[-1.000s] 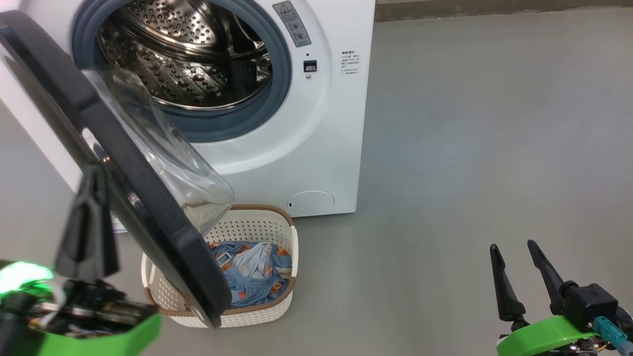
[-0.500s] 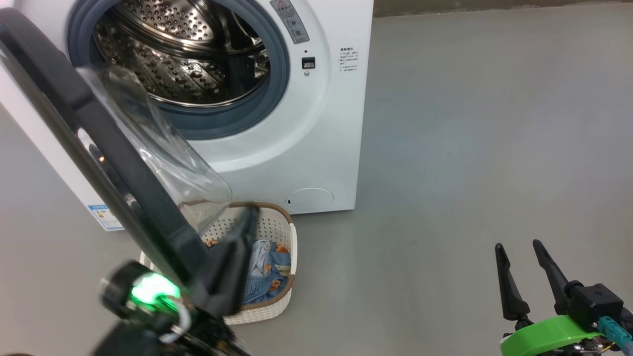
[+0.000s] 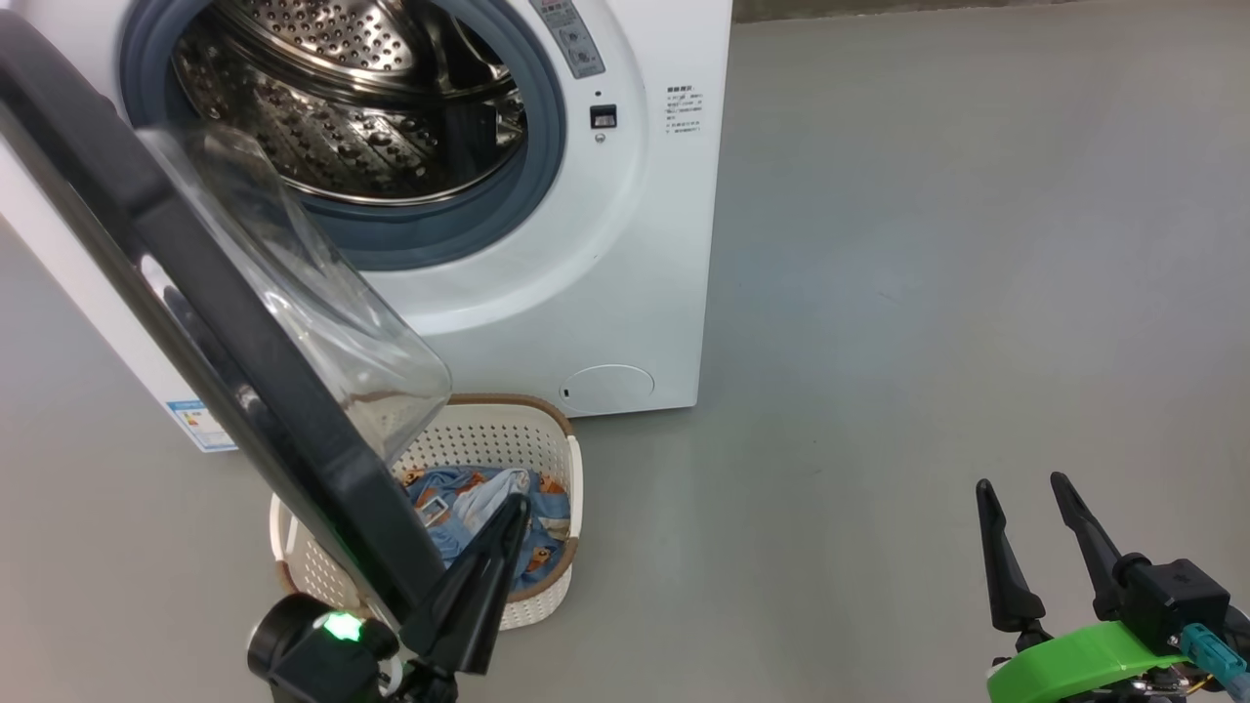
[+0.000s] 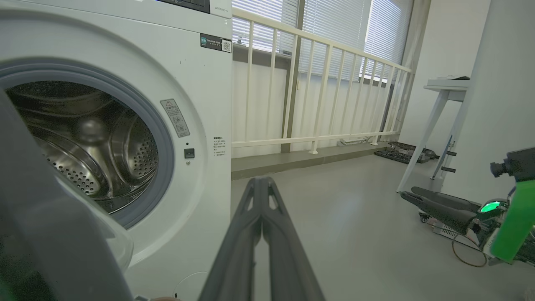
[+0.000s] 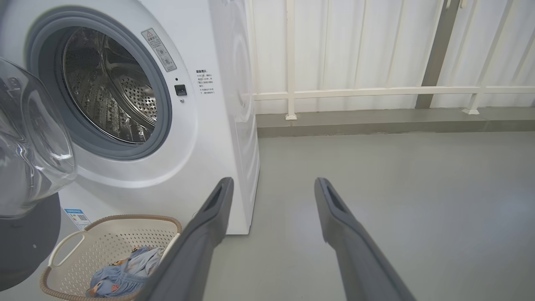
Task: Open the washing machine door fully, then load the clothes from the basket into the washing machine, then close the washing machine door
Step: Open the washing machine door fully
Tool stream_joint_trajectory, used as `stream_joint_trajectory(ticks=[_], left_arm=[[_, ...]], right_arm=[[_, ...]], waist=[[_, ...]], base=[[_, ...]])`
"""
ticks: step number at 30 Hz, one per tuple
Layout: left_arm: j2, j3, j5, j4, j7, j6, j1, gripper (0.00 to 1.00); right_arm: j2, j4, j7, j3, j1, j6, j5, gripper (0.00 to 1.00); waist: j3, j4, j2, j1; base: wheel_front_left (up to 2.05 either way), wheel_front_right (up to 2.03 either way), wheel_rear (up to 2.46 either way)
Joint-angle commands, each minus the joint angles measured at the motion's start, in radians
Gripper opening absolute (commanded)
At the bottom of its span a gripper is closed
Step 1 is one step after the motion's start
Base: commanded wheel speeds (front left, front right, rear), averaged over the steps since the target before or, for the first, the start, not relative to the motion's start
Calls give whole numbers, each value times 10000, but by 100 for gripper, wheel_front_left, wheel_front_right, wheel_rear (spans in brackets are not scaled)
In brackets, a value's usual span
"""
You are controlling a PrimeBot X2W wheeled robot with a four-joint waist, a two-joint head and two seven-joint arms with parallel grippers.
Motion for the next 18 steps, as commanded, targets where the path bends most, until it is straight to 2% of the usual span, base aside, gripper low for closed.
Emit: stream_joint_trajectory(ticks=[1, 9, 18], left_arm=[[38, 308, -54, 8, -53, -29, -191, 0], [-71, 365, -216, 1046, -53, -29, -273, 0], [-105, 887, -440, 2007, -53, -29, -720, 0]], right_arm=[[-58, -227, -49, 300, -329, 27, 29, 100], [-58, -201, -49, 335, -388, 27, 28, 100], [-58, -245, -49, 342, -463, 27, 32, 100]], waist=[[14, -19, 0, 0], [75, -126, 0, 0], [167, -279, 0, 0]], base=[[0, 0, 0], [0, 0, 0], [0, 0, 0]])
